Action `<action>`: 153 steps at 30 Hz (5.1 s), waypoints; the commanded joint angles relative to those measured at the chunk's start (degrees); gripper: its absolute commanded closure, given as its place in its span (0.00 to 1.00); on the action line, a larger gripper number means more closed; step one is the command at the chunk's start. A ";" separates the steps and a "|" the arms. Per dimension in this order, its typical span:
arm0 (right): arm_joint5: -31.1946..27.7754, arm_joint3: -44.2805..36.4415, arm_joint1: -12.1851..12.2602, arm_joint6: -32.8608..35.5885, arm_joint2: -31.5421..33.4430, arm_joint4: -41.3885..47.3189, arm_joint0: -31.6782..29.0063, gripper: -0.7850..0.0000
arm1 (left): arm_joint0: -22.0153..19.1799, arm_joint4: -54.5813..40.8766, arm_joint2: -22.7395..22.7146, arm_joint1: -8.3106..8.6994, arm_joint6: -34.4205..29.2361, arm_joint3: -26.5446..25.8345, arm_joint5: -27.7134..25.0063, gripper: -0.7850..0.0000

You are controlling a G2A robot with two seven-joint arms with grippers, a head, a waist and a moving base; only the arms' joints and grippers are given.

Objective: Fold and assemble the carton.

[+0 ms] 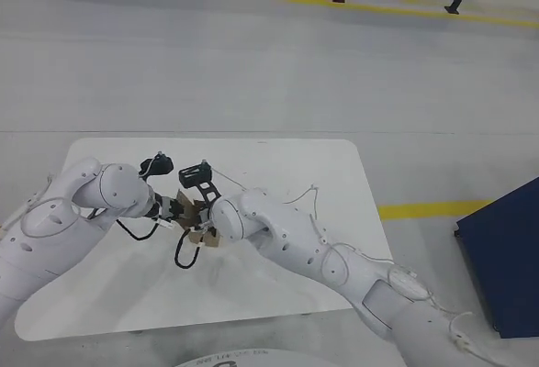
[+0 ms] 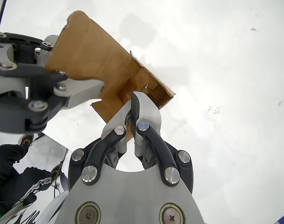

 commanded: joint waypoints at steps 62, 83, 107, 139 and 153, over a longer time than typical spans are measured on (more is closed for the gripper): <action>2.51 18.70 -8.31 -0.77 -1.89 4.38 4.00 1.00 | 27.45 -32.20 -40.04 10.07 -7.23 5.36 -34.94 0.00; 4.54 31.82 -14.77 1.42 -7.66 5.00 9.32 1.00 | 27.45 -32.20 -40.04 10.07 -7.23 5.36 -34.94 0.00; 4.28 41.20 -19.37 1.68 -8.55 5.64 11.52 1.00 | 27.45 -32.20 -40.04 10.07 -7.23 5.36 -34.94 0.00; 4.82 33.00 -16.73 0.98 -0.94 -0.29 6.48 1.00 | 27.45 -32.20 -40.04 10.07 -7.23 5.36 -34.94 0.00; 2.29 41.46 -20.33 3.67 -5.01 -0.28 8.71 1.00 | 27.45 -32.20 -40.04 10.07 -7.23 5.36 -34.94 0.00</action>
